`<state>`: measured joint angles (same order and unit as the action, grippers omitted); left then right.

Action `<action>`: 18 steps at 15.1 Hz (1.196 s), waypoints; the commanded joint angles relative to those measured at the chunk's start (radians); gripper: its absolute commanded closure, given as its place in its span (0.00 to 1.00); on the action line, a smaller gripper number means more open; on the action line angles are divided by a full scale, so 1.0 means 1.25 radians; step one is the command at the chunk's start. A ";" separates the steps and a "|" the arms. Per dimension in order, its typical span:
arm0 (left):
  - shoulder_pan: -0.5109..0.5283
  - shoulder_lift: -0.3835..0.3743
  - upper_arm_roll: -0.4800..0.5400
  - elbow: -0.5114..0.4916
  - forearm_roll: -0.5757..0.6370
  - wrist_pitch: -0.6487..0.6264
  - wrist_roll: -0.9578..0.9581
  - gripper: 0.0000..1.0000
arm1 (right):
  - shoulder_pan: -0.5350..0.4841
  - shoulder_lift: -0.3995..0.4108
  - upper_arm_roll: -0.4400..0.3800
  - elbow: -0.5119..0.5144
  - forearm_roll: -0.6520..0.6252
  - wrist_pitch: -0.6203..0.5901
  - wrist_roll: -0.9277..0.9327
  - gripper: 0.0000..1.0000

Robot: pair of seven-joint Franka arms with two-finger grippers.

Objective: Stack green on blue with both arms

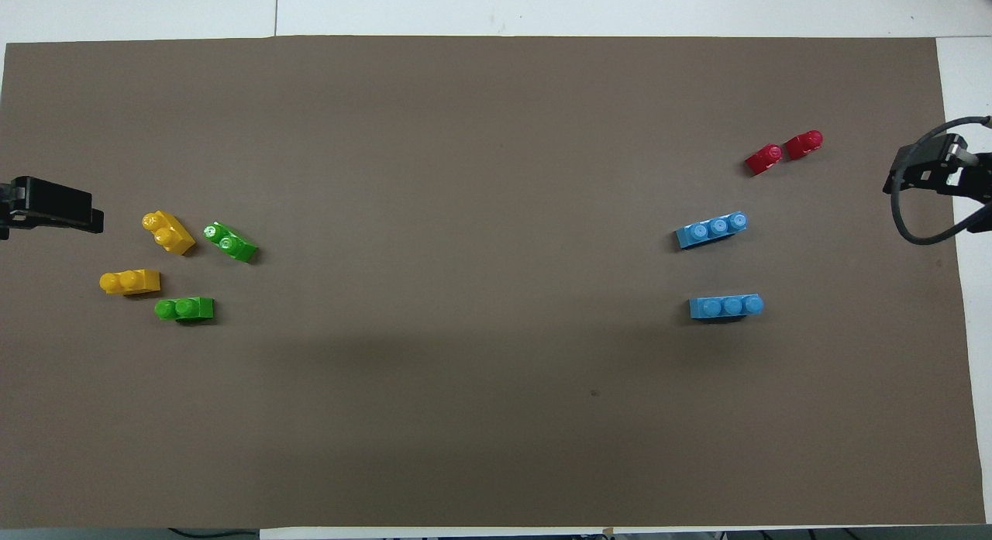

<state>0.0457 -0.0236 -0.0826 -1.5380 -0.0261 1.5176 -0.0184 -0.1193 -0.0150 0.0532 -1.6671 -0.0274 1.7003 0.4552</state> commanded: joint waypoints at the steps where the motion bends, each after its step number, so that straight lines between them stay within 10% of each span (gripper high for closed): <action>1: 0.003 0.005 -0.001 0.018 -0.006 -0.013 0.011 0.00 | -0.003 0.013 0.003 -0.010 0.038 0.029 0.066 0.04; 18: 0.003 0.005 -0.001 0.018 -0.006 -0.014 0.012 0.00 | -0.014 0.017 0.000 -0.010 0.061 0.026 -0.261 0.03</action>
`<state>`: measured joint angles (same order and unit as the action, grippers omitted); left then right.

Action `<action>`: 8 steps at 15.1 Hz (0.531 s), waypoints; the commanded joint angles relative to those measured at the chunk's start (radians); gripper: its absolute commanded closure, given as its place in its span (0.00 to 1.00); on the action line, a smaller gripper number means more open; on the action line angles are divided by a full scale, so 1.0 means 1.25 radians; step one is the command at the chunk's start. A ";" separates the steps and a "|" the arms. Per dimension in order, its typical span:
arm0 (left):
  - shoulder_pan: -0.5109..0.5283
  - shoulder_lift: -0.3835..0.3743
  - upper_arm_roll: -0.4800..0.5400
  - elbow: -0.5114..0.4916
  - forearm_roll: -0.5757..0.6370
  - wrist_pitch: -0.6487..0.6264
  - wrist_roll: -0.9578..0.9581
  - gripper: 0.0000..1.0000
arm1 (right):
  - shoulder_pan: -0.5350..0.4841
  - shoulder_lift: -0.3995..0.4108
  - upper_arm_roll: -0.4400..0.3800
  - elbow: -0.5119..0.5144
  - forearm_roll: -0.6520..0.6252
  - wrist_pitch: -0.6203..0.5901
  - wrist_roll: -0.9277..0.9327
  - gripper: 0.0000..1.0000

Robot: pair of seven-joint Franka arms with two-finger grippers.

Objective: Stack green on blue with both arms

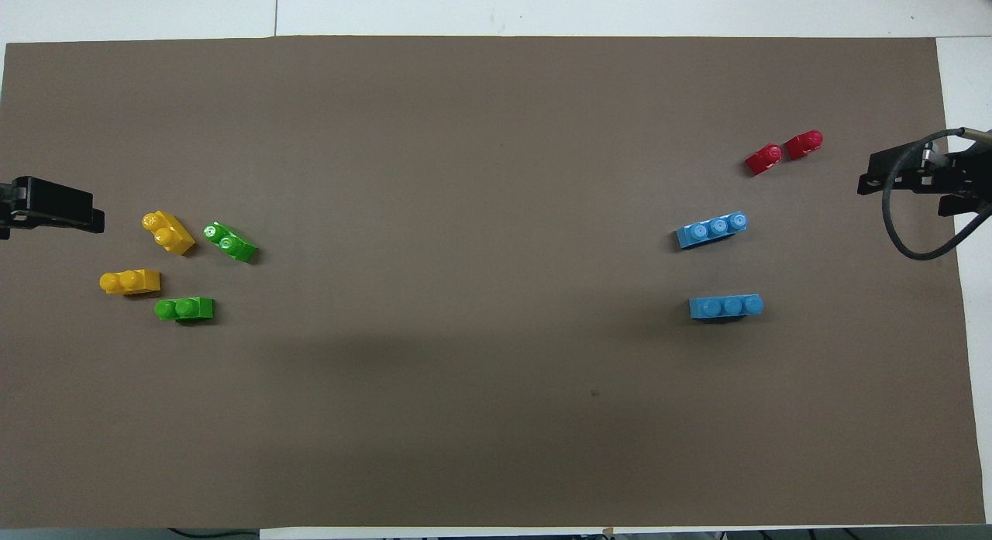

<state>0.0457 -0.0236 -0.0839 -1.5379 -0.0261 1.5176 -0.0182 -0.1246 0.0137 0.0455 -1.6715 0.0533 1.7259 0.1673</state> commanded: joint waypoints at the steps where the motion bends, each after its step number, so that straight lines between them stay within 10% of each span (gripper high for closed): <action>1: 0.003 0.005 0.000 0.018 -0.006 -0.014 0.012 0.00 | -0.010 -0.006 0.007 -0.009 -0.003 0.006 -0.011 0.03; 8: 0.004 0.002 0.000 0.009 -0.006 -0.007 0.012 0.00 | -0.030 0.121 0.003 0.030 0.074 0.067 0.279 0.08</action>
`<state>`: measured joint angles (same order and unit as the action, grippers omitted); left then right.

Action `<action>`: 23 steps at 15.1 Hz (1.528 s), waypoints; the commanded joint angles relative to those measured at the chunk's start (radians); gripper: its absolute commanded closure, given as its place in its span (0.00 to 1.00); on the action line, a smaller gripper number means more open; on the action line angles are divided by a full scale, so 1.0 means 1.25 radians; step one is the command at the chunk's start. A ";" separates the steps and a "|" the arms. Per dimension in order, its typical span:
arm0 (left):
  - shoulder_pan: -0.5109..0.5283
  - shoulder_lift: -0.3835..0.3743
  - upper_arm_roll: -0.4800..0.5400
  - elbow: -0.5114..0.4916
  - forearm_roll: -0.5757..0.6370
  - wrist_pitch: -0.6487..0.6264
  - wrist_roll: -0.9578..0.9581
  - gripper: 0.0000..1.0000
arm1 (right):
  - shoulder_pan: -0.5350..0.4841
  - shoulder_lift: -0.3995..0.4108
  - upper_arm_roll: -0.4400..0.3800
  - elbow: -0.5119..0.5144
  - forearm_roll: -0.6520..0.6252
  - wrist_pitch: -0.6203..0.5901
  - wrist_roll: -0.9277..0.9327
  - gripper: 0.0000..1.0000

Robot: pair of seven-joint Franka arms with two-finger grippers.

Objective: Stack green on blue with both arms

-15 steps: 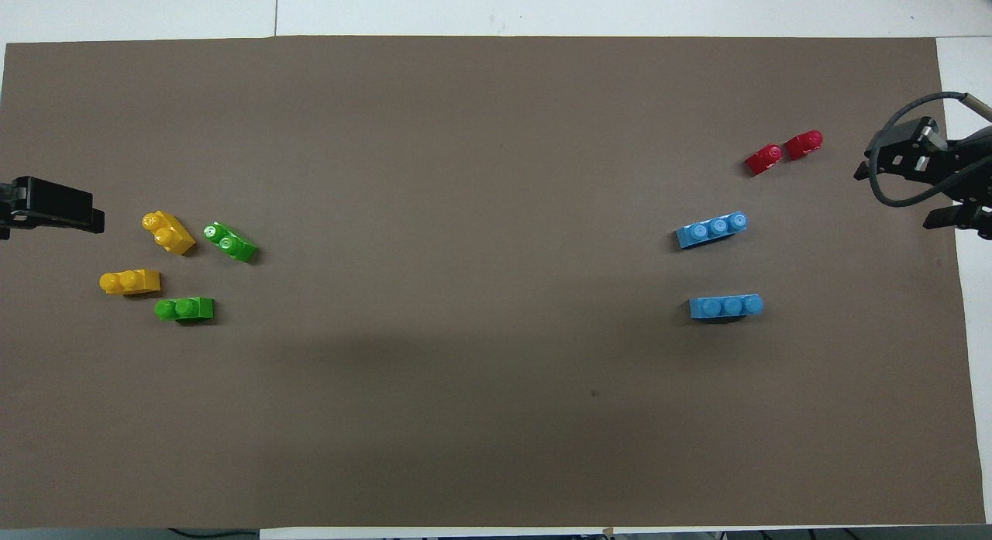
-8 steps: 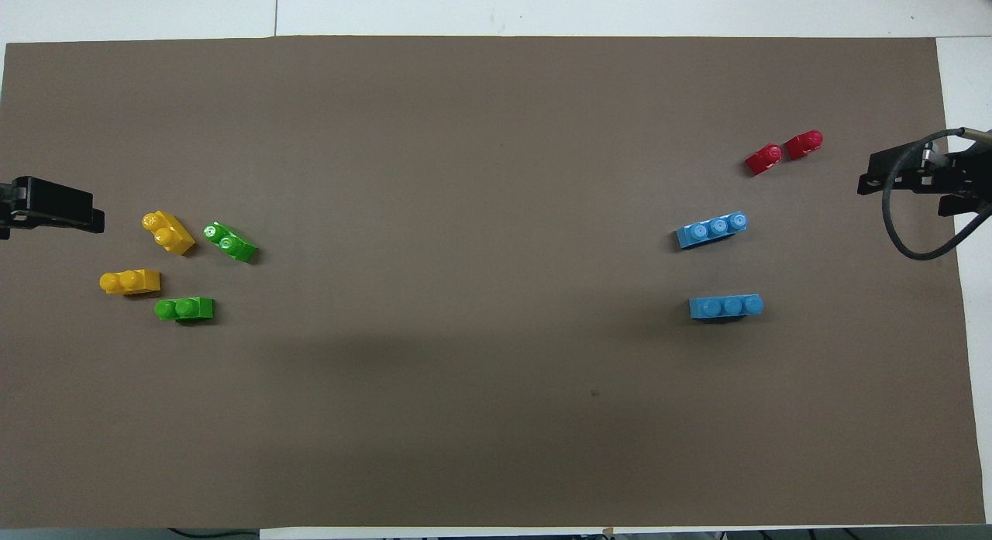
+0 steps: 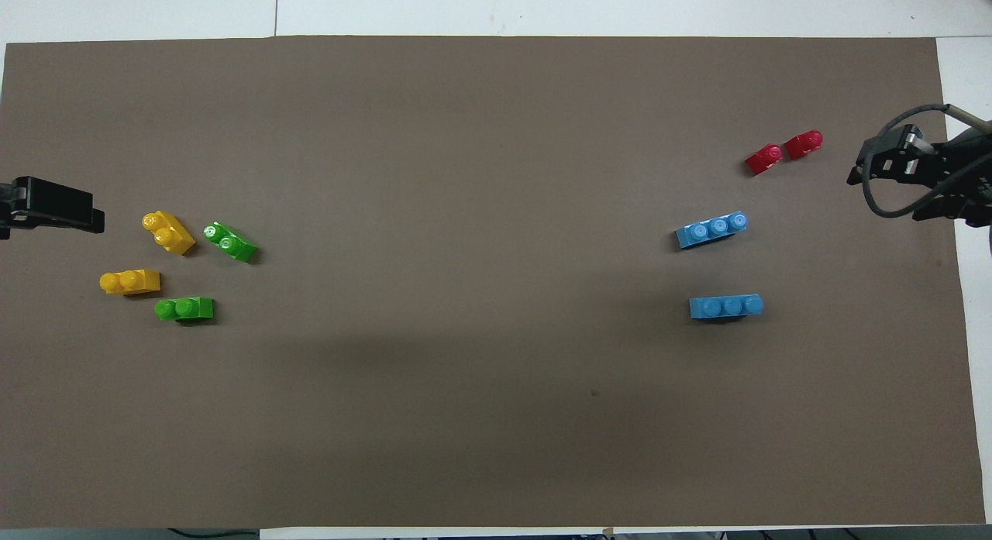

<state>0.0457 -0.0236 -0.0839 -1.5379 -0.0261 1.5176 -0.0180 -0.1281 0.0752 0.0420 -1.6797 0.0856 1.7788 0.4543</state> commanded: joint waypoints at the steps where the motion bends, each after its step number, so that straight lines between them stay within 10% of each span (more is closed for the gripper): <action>1: 0.004 -0.002 0.001 -0.007 -0.006 0.006 0.006 0.00 | -0.030 0.097 0.006 0.045 0.064 0.032 0.088 0.08; 7: 0.005 -0.139 0.000 -0.321 -0.007 0.267 -0.077 0.00 | 0.009 0.184 0.011 0.050 0.218 0.129 0.427 0.09; 13: -0.001 -0.139 0.000 -0.513 -0.009 0.481 -0.235 0.00 | 0.015 0.248 0.009 0.049 0.318 0.160 0.466 0.09; 23: -0.021 0.043 0.001 -0.539 -0.007 0.687 -0.672 0.00 | -0.014 0.249 0.009 -0.064 0.336 0.142 0.455 0.08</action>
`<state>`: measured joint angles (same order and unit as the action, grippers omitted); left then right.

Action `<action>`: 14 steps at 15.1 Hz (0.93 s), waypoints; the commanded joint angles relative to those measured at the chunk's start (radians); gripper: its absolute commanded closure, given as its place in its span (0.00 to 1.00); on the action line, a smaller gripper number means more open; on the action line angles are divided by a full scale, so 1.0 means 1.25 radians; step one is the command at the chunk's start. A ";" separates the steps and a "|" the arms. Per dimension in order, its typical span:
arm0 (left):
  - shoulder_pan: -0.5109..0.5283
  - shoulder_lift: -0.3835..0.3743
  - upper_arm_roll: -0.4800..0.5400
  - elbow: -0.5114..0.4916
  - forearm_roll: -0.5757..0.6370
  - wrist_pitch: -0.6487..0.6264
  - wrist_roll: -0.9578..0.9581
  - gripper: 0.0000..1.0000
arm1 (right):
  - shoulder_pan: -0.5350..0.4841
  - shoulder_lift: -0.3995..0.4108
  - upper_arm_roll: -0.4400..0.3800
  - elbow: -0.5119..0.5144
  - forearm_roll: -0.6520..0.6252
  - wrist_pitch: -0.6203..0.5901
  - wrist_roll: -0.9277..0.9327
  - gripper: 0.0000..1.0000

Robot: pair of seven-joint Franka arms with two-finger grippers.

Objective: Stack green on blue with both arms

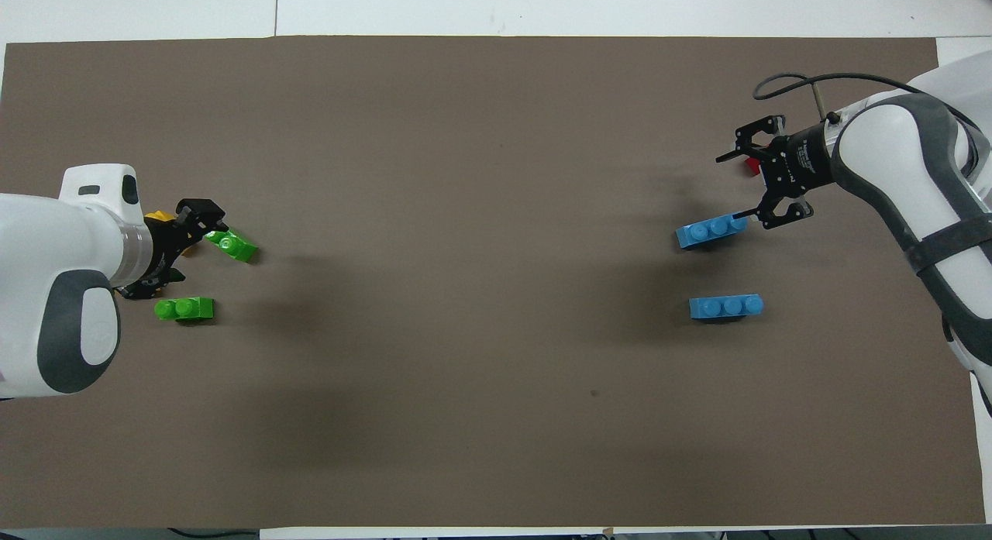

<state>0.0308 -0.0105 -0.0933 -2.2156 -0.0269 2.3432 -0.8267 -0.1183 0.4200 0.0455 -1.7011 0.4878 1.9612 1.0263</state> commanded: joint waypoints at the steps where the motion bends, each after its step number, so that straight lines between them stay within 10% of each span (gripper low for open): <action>1: -0.009 0.049 0.008 0.002 -0.006 0.028 -0.031 0.00 | -0.026 -0.027 0.007 -0.055 0.015 -0.004 -0.017 0.08; 14: 0.011 0.153 0.010 0.016 -0.006 0.143 -0.109 0.00 | -0.055 0.015 0.007 -0.111 0.015 0.066 -0.146 0.08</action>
<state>0.0384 0.1488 -0.0789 -2.2144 -0.0269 2.4950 -0.9529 -0.1530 0.4318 0.0434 -1.8169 0.4878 2.0154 0.9023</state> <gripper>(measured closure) 0.000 0.097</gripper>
